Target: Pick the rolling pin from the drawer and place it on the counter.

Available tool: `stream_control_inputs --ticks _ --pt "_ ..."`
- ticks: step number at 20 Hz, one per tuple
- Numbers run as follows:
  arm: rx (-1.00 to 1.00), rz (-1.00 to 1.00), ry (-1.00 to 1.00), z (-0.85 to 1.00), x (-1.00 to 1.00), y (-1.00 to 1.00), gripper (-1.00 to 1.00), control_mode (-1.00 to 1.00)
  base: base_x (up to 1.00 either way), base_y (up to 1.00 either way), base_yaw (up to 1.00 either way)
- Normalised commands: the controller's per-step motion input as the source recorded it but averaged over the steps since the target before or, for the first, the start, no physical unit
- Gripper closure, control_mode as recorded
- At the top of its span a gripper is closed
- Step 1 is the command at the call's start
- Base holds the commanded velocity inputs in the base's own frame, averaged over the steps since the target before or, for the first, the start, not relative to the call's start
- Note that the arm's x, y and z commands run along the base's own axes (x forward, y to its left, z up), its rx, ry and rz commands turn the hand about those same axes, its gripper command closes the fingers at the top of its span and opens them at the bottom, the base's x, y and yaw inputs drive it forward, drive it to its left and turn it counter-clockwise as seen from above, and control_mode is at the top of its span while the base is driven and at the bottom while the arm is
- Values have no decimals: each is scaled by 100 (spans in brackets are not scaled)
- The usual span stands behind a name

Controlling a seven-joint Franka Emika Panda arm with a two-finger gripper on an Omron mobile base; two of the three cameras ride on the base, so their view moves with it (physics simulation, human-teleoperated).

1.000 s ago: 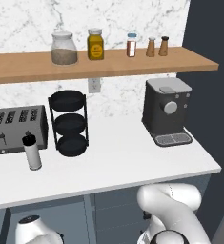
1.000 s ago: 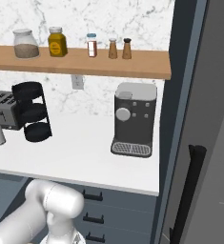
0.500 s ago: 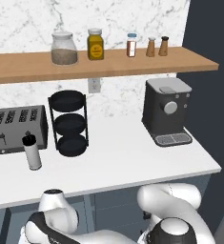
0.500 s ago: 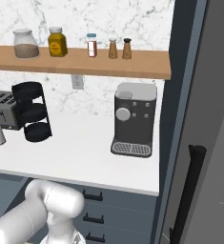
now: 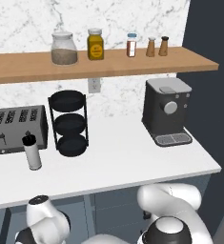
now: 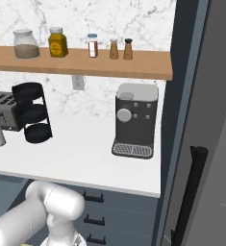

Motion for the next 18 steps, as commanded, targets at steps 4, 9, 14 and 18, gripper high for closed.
stream_control_inputs --ticks 4,9,14,18 --pt "-10 -1 -4 0 12 -1 -100 -100 0 0 0" --pt "-1 0 0 -10 11 -23 -100 -100 0 0 0" --pt "0 0 0 -30 31 -9 -100 -100 0 0 0" --pt "0 0 0 -25 40 2 -100 -100 0 0 0"
